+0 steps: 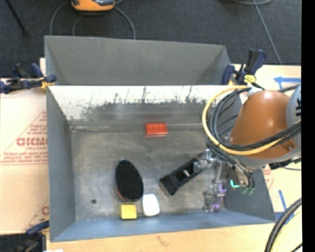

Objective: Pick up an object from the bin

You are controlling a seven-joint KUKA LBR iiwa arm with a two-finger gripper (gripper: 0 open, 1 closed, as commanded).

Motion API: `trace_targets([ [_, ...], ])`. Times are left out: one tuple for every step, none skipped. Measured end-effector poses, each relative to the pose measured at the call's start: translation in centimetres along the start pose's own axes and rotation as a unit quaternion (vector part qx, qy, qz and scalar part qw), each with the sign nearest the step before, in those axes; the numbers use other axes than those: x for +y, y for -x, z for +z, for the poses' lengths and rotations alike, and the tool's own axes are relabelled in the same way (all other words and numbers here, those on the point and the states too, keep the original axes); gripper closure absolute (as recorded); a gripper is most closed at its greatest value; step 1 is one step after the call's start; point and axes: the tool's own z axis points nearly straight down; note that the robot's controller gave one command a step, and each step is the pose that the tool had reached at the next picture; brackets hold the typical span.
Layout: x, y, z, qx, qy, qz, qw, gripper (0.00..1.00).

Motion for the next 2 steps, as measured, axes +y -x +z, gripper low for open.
trace_targets([
  [0.0,0.2,-0.3,-0.0039,0.000,-0.001,1.0000,0.00],
  [0.2,1.4,8.0,0.0000,-0.007,-0.173,0.9850,1.00],
])
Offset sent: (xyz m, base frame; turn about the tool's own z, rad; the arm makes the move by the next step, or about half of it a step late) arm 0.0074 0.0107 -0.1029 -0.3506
